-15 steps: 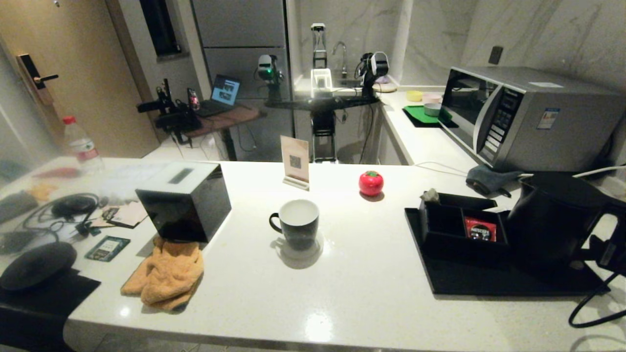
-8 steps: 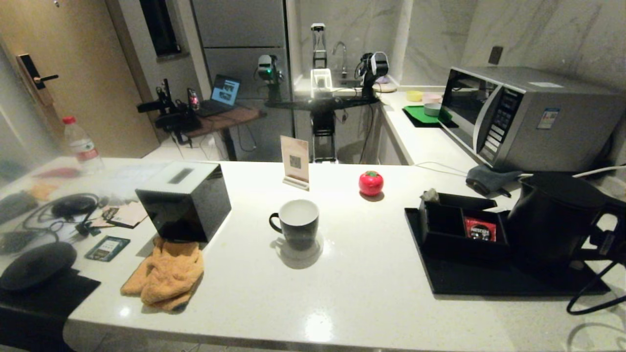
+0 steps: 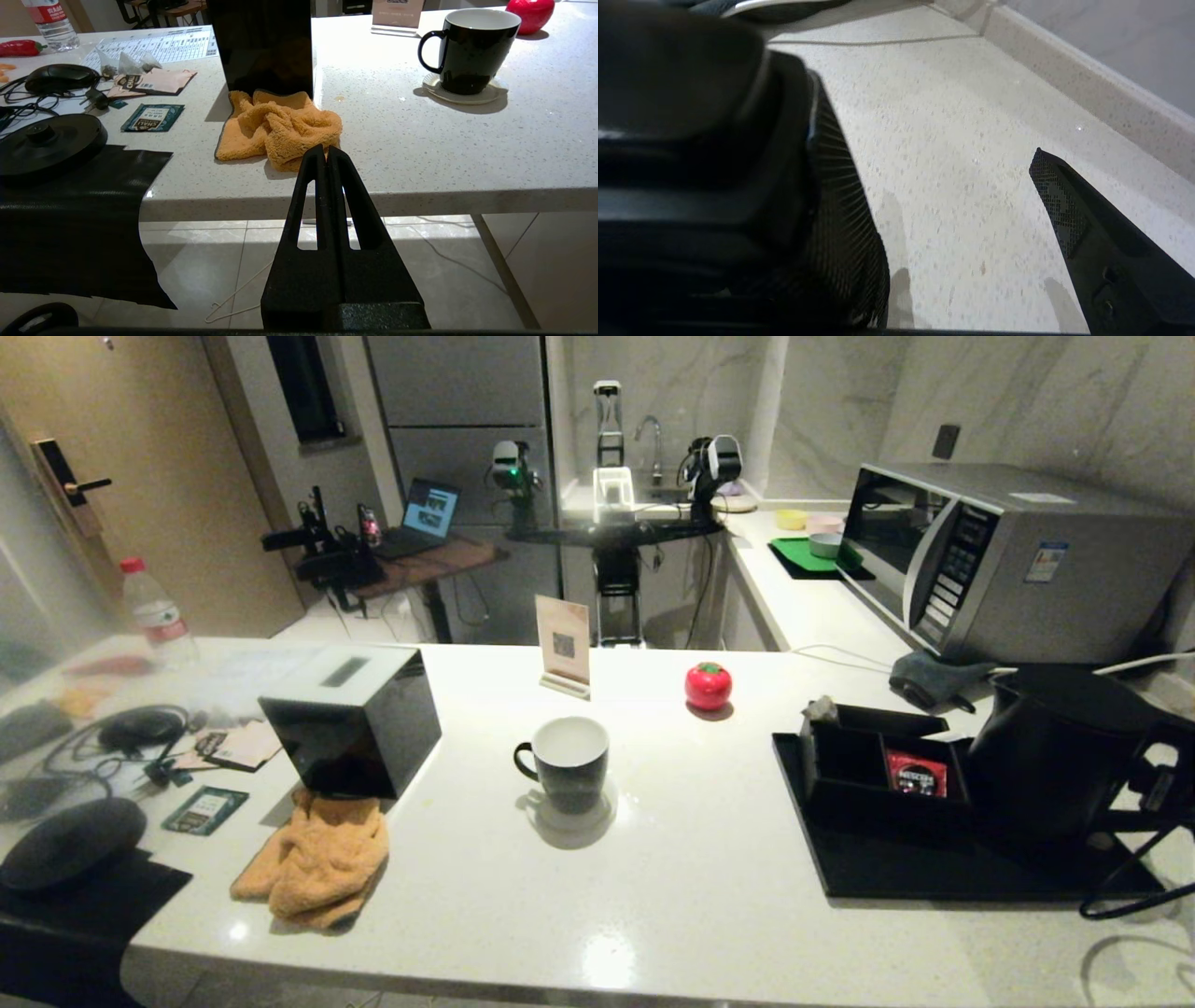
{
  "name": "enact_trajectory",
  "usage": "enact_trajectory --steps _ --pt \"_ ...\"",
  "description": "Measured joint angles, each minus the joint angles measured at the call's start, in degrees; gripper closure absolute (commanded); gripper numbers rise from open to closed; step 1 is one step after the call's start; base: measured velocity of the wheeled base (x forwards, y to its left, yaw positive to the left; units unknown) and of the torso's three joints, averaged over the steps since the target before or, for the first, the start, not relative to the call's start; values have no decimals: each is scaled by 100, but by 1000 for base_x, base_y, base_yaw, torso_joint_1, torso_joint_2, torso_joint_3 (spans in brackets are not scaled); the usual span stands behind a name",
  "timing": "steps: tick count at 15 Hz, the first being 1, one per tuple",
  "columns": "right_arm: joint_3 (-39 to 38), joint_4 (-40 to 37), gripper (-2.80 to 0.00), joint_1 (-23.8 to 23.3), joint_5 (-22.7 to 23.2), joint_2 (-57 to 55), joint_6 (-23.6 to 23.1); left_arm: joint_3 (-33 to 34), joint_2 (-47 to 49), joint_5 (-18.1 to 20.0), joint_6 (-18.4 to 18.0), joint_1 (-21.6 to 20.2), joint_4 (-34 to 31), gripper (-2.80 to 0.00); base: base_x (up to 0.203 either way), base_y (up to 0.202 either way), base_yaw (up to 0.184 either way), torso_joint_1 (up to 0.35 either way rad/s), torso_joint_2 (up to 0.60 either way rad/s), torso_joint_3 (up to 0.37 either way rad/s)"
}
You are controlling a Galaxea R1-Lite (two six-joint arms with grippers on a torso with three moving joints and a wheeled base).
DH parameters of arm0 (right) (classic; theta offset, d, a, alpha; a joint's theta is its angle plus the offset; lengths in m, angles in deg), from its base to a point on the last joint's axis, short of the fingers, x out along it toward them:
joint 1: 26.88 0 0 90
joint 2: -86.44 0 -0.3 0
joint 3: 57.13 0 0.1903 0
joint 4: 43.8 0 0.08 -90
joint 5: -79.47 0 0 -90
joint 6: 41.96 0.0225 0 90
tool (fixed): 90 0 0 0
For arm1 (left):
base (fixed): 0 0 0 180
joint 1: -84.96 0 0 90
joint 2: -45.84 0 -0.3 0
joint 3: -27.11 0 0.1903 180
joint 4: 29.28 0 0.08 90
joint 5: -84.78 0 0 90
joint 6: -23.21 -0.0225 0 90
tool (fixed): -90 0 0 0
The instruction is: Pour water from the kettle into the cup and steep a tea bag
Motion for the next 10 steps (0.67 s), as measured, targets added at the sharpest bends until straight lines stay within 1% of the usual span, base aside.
enact_trajectory --steps 3,10 --pt "191 0 -280 -5 6 -102 4 0 0 0 0 0 0 0 0 0 0 0 0 0" --pt "327 21 -280 2 28 -217 14 0 0 0 1 0 -1 0 0 0 0 0 0 0"
